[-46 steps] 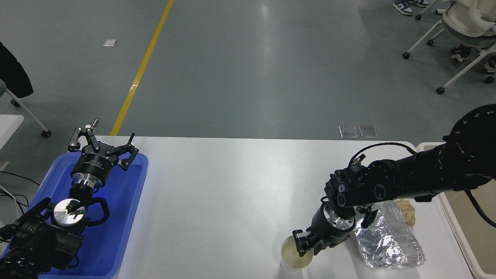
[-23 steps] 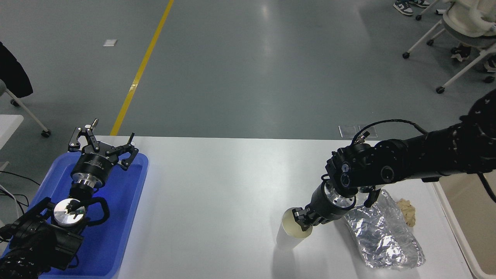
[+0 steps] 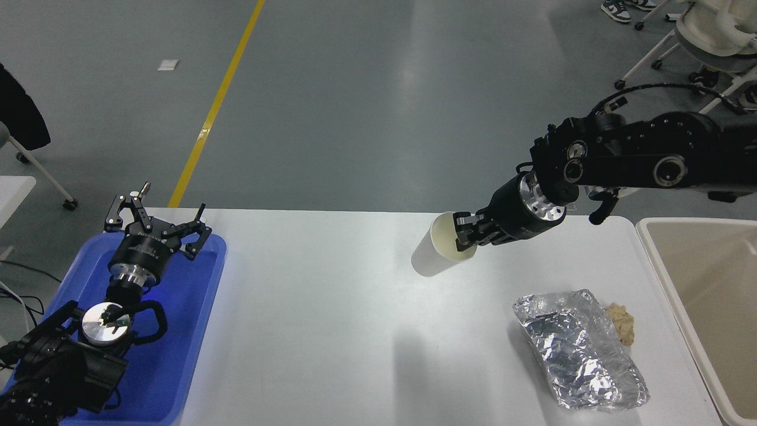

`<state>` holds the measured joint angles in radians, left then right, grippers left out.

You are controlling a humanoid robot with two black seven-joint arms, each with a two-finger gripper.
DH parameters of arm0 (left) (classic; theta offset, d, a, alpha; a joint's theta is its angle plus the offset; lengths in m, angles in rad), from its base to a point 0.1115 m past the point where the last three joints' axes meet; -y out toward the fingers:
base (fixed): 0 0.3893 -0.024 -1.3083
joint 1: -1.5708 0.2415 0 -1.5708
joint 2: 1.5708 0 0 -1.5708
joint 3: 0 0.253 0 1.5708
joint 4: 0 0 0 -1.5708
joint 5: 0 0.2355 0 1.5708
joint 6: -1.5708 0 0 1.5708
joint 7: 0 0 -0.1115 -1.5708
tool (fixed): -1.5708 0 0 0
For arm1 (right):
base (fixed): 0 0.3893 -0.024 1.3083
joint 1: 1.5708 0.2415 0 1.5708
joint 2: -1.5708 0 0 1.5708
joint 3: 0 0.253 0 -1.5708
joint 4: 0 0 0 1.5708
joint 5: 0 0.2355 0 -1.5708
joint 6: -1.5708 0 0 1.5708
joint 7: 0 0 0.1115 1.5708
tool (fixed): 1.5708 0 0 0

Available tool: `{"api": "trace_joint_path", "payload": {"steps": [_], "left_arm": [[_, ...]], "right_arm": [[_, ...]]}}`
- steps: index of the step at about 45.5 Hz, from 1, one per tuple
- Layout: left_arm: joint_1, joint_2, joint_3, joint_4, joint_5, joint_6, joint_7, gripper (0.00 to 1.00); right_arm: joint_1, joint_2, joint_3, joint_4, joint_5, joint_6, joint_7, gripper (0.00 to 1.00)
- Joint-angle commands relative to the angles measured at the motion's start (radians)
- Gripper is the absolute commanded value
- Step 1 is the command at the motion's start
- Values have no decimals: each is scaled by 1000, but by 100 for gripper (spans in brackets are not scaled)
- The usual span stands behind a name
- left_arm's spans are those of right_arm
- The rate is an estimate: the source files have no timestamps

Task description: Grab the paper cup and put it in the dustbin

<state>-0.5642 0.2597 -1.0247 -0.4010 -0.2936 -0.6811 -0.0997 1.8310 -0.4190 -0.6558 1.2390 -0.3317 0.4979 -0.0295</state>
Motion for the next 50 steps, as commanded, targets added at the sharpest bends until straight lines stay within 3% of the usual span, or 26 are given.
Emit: {"api": "trace_joint_path", "payload": {"steps": [1,12,28,50], "left_arm": [[1,0,0,-1,1,0,0,100],[0,0,0,-1,1,0,0,100],[0,0,0,-1,1,0,0,100],[0,0,0,-1,1,0,0,100]], "right_arm": [[51,-116,94,-9,14,4,0,0],[36,-185,163,-119,17,-9,-4,0],[-188,-198,288,-545,19,-62,-6,0],[-545,-179,390,-1013,135,-308,-9,0]]}}
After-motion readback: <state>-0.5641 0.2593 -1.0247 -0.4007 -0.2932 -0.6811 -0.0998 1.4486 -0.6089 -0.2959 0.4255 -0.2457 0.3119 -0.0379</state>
